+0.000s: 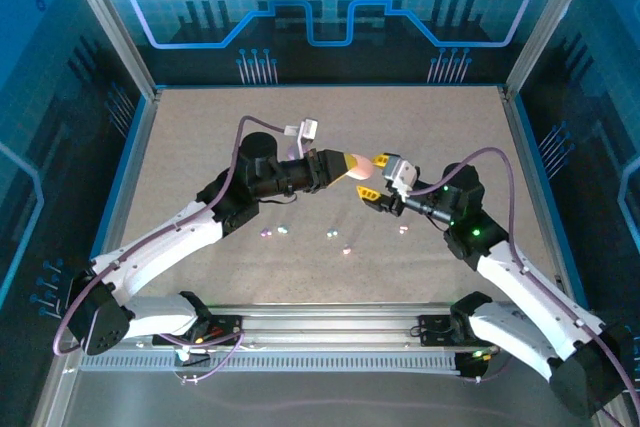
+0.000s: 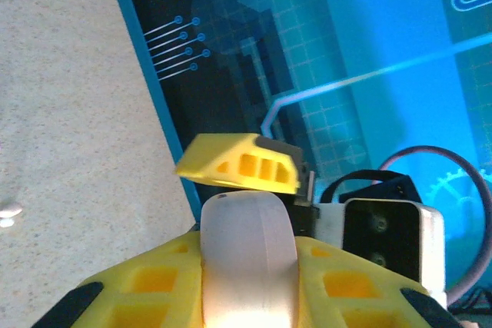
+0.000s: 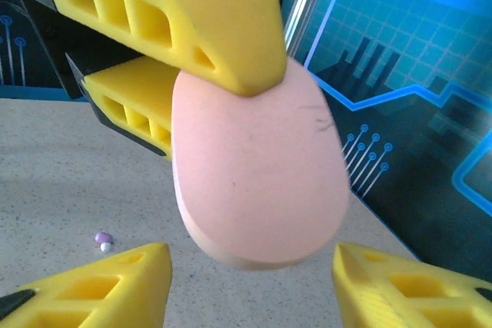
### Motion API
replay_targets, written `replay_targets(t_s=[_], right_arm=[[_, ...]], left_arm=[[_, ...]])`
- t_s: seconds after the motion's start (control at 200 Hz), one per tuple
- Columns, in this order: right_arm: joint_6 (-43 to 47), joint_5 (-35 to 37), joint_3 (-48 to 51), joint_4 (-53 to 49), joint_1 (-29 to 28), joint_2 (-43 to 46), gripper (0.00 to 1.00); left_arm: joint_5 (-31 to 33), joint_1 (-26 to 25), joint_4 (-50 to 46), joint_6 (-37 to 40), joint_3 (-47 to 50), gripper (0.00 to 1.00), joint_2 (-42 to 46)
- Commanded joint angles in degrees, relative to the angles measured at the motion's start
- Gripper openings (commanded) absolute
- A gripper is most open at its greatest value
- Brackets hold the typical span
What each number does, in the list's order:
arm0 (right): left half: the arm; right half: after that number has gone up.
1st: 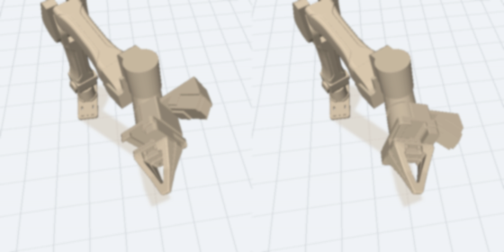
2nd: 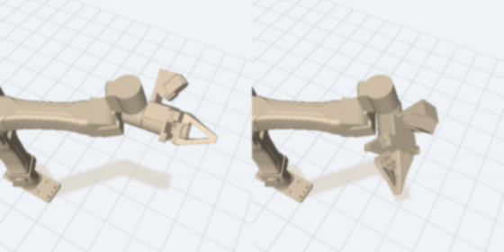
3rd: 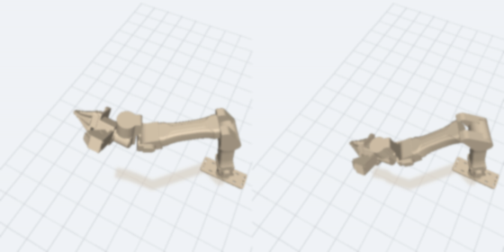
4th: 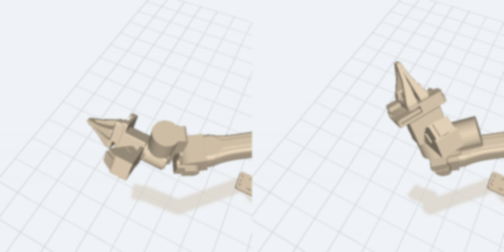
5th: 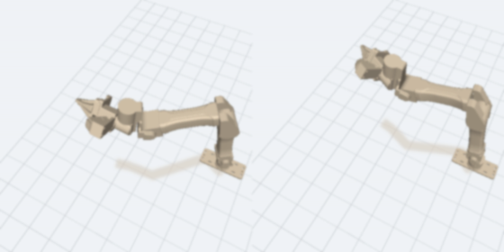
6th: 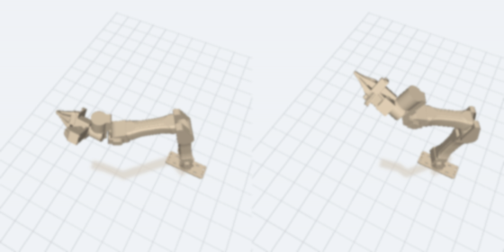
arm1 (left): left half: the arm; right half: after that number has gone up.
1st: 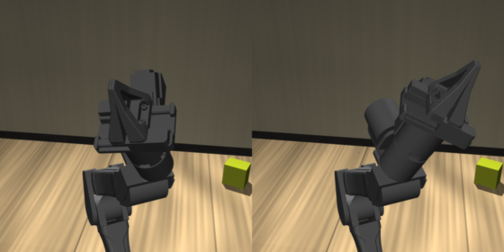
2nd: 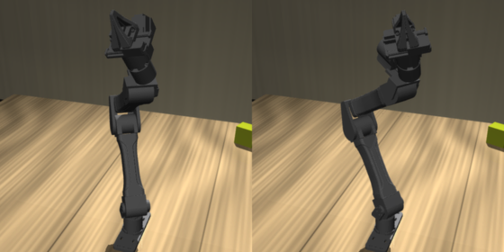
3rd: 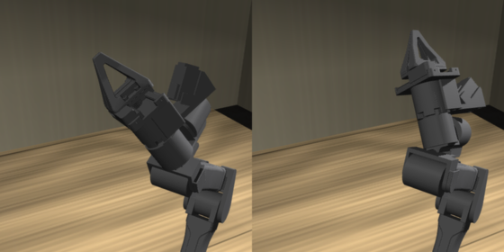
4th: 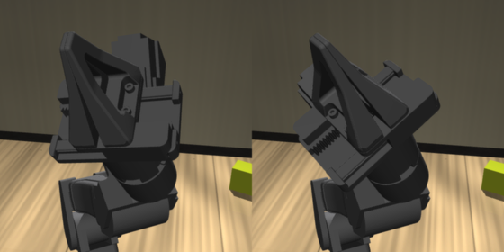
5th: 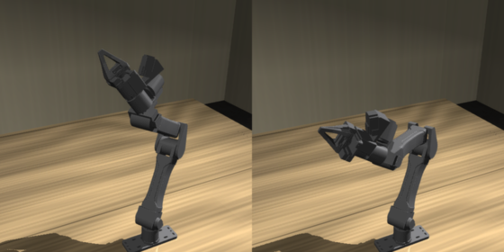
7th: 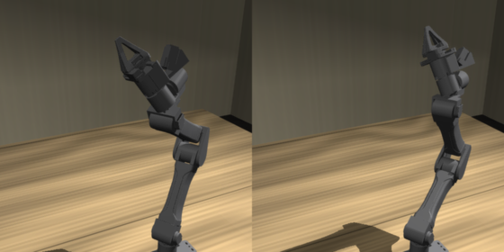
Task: Insert wireless bluetooth earbuds into charging case
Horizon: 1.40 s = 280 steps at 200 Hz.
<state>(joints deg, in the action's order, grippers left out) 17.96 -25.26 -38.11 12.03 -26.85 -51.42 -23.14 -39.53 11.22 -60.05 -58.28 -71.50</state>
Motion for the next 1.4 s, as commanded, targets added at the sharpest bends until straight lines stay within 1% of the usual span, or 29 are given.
replay_targets(t_s=[0.0,0.13,0.26,0.34,0.475,0.58,0.68,0.745,0.815,0.85,1.001,1.291,1.396], right_arm=[[-1.31,-4.51,-2.73,5.38,1.08,-1.0,0.56],[-2.31,-4.98,-2.42,6.31,1.91,-0.64,0.56],[-2.23,-5.04,-1.98,5.9,2.48,0.46,0.59],[-2.2,-4.93,-2.03,5.46,2.62,0.79,0.55],[-3.21,-5.72,-1.71,6.43,2.66,1.09,0.53],[-4.2,-6.47,-1.78,6.57,2.67,0.21,0.48],[-4.6,-6.23,-1.53,7.21,2.68,0.09,0.46],[-4.35,-6.58,-1.92,6.45,2.65,0.09,0.46],[-4.18,-6.48,-2.14,6.18,2.66,0.09,0.5],[-3.96,-6.39,-2.23,6.08,2.61,0.02,0.5],[-3.8,-6.38,-2.75,6.16,2.66,-0.33,0.48],[-4.45,-6.85,-3.71,6.59,2.6,-1.22,0.49],[-4.33,-7.04,-3.9,6.61,2.6,-1.31,0.45]], left_arm=[[-2.47,0.24,3.31,-1.8,1.04,0.06,-0.92],[-2.36,0.41,3.2,-1.59,1.15,0.06,-0.68],[-1.66,0.85,2.15,-1.07,1.45,0.06,-0.12],[-1.47,0.93,2.44,-1.2,1.7,0.06,0.05],[-1.56,1.05,2.1,-1.09,1.61,0.07,0.05],[-1.86,1.03,2.91,-1.47,1.6,0.06,0.0],[-2.08,1.09,3.05,-1.44,1.59,0.06,-0.04],[-2.15,1.11,3.3,-1.42,1.77,0.06,0.05],[-2.33,1.07,3.44,-1.45,1.61,0.06,0.06],[-2.43,1.1,3.57,-1.46,1.59,0.06,0.05],[-2.93,1.09,4.02,-1.53,1.55,0.06,-0.06],[-4.06,1.11,4.99,-1.91,1.33,0.07,-0.82],[-4.45,1.09,4.45,-1.63,1.06,0.08,-0.92]])
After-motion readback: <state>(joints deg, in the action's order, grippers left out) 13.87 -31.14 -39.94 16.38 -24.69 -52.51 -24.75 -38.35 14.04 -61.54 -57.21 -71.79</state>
